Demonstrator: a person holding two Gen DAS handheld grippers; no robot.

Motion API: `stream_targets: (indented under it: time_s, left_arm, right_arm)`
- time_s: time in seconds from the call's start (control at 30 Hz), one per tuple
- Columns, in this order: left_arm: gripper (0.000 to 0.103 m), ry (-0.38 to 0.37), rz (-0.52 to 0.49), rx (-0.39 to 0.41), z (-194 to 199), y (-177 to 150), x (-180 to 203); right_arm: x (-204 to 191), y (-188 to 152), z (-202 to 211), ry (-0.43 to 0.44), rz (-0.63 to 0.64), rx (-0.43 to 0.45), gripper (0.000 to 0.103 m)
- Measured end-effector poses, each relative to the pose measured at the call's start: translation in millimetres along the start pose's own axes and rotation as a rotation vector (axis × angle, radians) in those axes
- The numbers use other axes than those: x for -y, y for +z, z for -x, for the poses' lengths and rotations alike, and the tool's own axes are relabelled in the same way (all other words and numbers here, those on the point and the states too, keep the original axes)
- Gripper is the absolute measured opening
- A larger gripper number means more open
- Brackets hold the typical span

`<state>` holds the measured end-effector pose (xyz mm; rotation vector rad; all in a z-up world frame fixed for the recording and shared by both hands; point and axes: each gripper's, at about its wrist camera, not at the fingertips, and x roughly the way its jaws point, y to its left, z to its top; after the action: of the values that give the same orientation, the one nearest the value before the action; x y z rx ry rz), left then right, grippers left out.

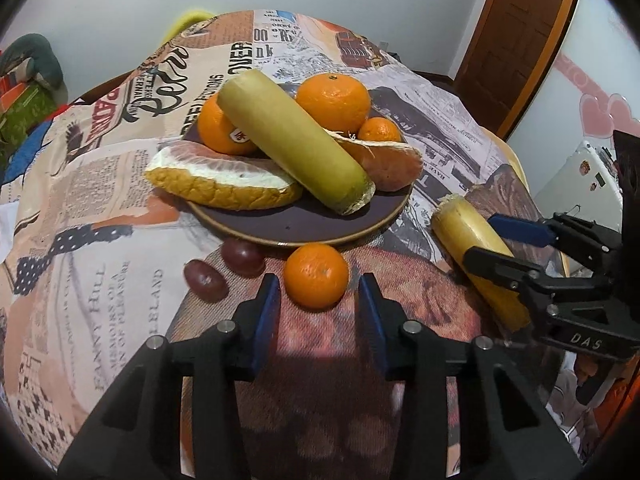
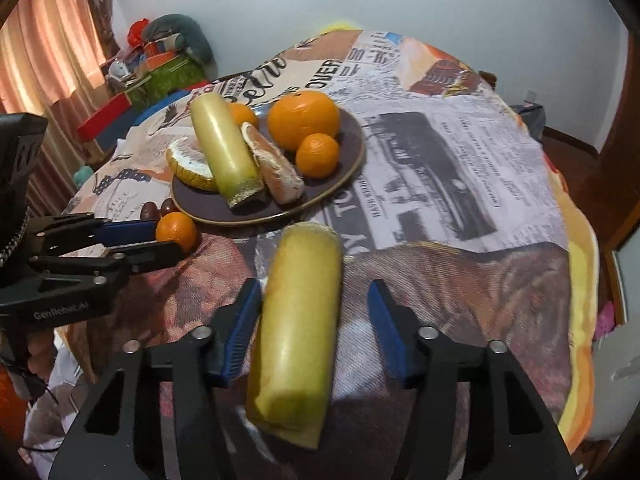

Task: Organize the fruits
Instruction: 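Lift the corn cob upright with the right tool and carry it over the plate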

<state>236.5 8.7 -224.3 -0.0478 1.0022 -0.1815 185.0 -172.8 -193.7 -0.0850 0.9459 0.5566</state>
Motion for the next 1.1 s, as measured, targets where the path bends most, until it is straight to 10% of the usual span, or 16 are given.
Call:
stream_targets:
  time_s: [0.47, 1.1]
  left_arm:
    - [0.034, -0.008, 0.021, 0.005, -10, 5, -5]
    - [0.034, 0.034, 0.047, 0.161, 49, 20, -19]
  right_arm:
    - [2, 1, -6, 0.038, -0.031, 0.007, 0.038]
    - [-1, 33, 57, -0.008, -0.002, 0.235, 0.034]
